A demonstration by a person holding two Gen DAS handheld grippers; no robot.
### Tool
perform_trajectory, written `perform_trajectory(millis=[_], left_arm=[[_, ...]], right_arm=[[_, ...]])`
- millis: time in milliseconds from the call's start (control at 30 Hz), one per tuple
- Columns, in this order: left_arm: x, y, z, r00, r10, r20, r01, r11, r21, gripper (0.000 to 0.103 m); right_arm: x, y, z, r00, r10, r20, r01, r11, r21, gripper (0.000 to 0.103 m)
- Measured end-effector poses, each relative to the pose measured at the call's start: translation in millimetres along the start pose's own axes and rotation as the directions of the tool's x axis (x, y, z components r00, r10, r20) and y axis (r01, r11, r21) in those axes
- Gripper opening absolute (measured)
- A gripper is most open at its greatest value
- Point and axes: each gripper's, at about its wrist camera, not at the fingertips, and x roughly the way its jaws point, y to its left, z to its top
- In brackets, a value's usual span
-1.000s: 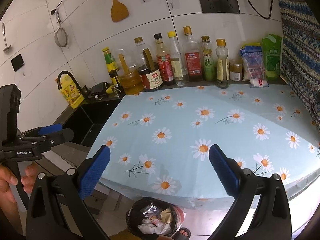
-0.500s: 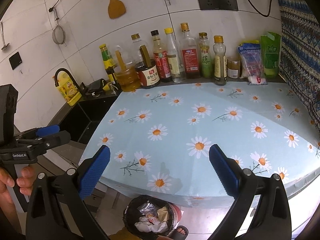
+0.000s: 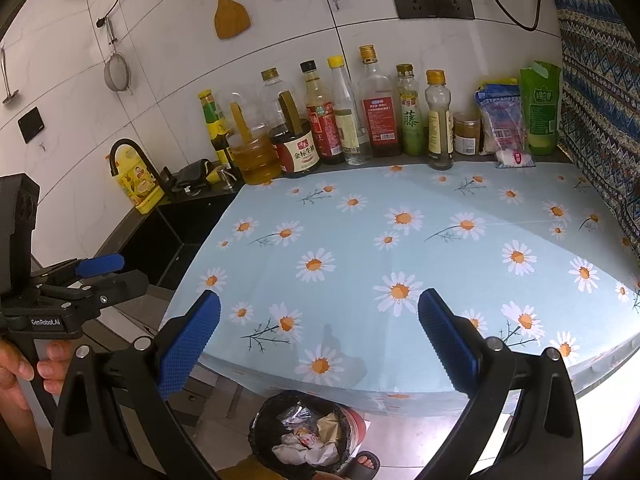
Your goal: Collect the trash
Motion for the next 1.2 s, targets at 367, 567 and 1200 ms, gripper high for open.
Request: perform_trajectory(millis=[367,567,1200], left_arm=[[0.2,-0.3,-2.7,1.0,0.012,-0.004,-0.012,1.0,-0.002,0.096],[-0.1,-1.0,-3.7,1.0,0.003,-0.006,-0.003,1.0,0.002,0.096],[-0.4,-1.9,-7.0,1.0,0.0,-0.018,0.001,1.0,0.011,0.096]], right_arm=[[1.3,-1.3,-3.1,1.0,-0.003,-0.007,0.003,1.0,0.001,0.098],[1.3,-2.3,-4.7,1.0,-0.001,-0.007,0.001,1.0,-0.004,0.098],[-2.2,0.9,-7.7,1.0,-0.002,-0.009,0.002,1.0,-0.014,0.098]])
